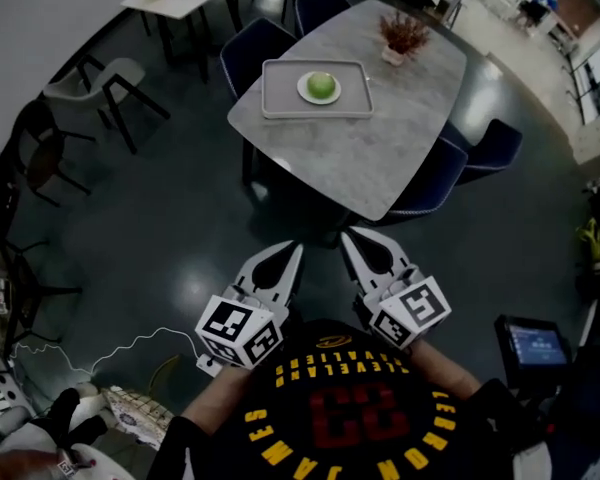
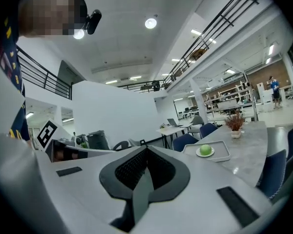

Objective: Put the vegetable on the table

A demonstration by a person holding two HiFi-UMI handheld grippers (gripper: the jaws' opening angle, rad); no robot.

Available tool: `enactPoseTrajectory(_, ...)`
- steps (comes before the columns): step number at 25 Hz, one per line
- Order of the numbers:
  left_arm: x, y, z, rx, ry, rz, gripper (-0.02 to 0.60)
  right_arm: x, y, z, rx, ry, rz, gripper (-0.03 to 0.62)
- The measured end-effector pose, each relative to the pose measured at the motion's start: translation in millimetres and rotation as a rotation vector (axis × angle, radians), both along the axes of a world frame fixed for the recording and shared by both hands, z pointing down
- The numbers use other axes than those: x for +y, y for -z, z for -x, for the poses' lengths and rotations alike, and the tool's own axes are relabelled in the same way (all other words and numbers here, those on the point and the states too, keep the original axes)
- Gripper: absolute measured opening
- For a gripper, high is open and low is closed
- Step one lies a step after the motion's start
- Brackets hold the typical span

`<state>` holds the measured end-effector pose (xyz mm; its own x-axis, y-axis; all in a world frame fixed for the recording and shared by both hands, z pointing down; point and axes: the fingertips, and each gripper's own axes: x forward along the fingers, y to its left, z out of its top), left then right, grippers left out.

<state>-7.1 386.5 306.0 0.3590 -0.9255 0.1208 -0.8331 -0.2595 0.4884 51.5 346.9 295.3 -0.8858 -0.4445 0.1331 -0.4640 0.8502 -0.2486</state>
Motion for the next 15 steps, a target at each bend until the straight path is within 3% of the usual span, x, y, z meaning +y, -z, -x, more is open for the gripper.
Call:
enactPoseTrajectory(9,-20,-21,57,0.088,-0.038,0.059,0.000,-15,-11,62,0.038,0.002,0.047,0.005)
enactPoseTrajectory(15,-31,-23,61,0.104,-0.052,0.058,0.000,-24,-17,68,0.053,-0.004,0.066,0.005)
